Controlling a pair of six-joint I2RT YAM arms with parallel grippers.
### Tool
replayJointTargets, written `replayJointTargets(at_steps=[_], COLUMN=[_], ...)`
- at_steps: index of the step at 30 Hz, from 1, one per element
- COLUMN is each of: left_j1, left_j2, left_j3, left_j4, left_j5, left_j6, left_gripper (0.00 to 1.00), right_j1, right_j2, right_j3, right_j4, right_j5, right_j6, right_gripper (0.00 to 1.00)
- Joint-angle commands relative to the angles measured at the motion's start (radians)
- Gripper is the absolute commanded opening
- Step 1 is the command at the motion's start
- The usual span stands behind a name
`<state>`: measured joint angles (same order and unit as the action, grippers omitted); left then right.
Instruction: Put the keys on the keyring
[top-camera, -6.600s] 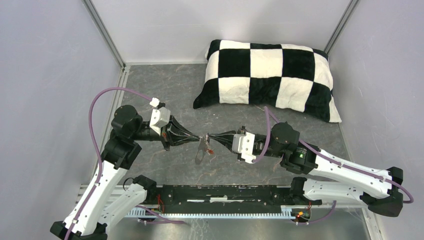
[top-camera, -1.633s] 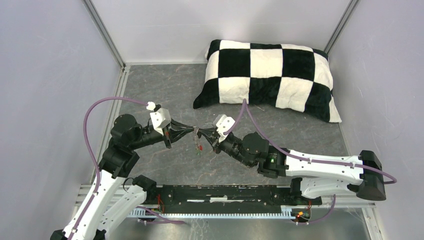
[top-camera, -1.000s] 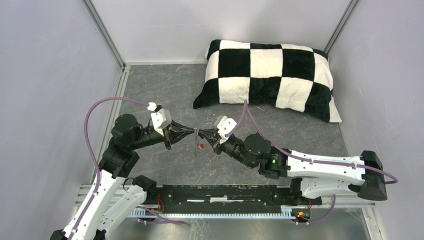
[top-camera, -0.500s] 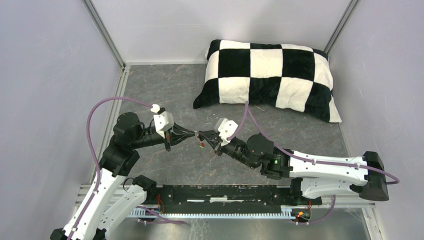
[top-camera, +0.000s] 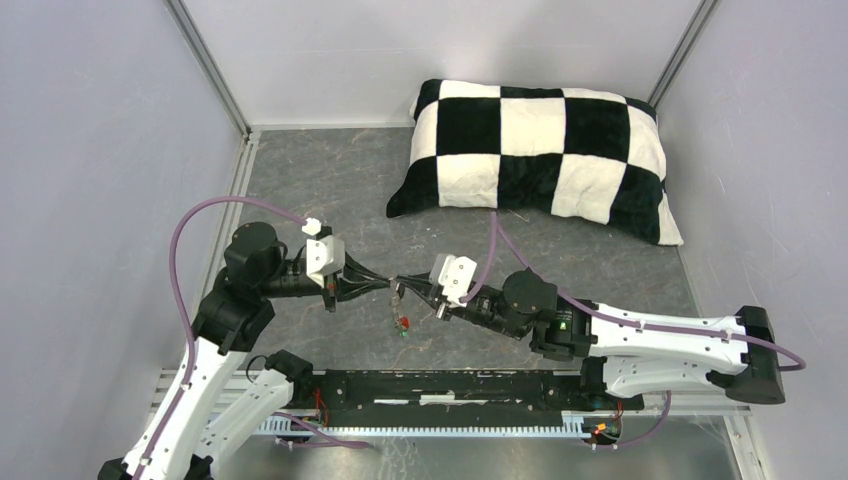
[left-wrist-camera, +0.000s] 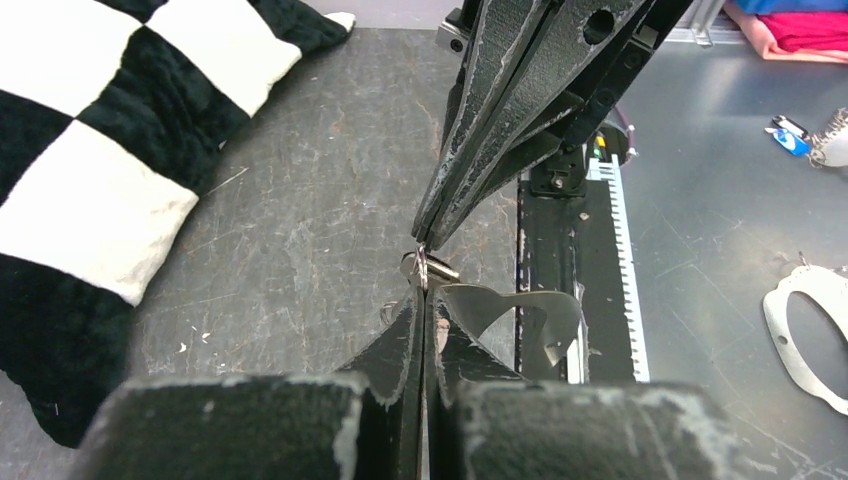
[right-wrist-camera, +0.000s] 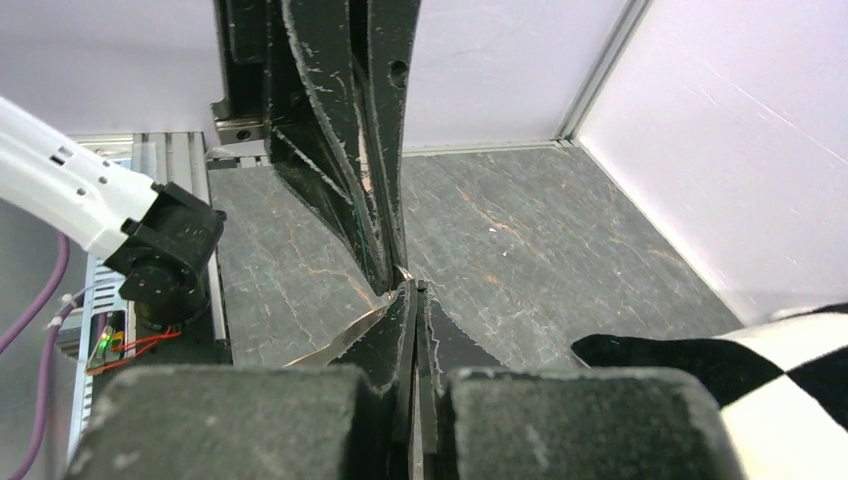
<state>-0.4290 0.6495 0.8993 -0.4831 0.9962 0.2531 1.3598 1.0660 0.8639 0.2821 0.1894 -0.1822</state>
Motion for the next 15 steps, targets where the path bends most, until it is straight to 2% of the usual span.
replayJointTargets(at_steps=[1, 15], left_j1=[-0.002, -0.002], left_j2=[0.007, 0.011], left_j3=[0.054, 0.065], left_j4=[-0.03, -0.043], left_j5=[0.078, 0.116], left_j6=[0.065, 0.084], left_gripper=[0.02, 0.02], right_j1=[0.002, 0.002], right_j2=[-0.032, -0.094], right_j3=[0.01, 0.02], right_j4=[-0.016, -0.104], right_j5=[-0.089, -0.271], right_j6=[-0.066, -0.142], right_gripper=[0.0, 0.0])
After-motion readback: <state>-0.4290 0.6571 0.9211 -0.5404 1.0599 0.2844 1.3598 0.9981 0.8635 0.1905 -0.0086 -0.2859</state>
